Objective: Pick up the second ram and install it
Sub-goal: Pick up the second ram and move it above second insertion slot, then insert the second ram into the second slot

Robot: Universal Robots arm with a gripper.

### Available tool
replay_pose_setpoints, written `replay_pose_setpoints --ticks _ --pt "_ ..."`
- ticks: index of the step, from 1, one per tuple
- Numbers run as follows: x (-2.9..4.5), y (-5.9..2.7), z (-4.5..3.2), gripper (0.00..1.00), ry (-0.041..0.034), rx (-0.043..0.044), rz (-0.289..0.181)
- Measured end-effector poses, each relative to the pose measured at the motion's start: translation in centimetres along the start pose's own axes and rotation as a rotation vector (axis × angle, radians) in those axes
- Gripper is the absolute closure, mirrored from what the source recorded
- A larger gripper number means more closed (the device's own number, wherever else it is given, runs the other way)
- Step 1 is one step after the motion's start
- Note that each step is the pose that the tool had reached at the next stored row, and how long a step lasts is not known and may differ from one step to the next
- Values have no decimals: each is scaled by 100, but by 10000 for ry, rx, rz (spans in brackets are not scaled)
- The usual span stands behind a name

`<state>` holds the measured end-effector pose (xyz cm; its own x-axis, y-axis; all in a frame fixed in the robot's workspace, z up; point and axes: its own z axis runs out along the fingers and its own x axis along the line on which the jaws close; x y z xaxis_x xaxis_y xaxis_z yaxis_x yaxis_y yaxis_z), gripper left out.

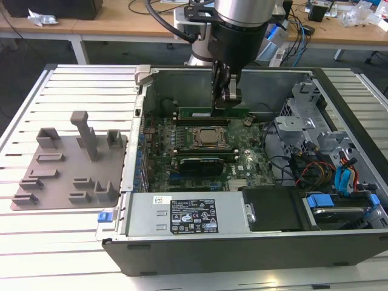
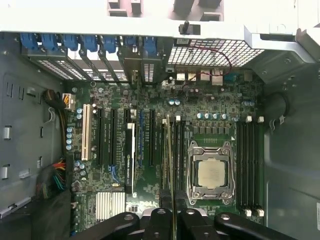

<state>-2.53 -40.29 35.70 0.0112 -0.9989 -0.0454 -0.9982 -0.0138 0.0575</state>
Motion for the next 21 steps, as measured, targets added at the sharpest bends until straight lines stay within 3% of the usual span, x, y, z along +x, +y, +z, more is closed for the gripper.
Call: replay_pose_setpoints --ticks 10,14,21 --pt "0 -5 1 86 0 1 0" --pt "5 -11 107 86 0 -11 0" --pt "17 -27 385 86 -1 -25 0"
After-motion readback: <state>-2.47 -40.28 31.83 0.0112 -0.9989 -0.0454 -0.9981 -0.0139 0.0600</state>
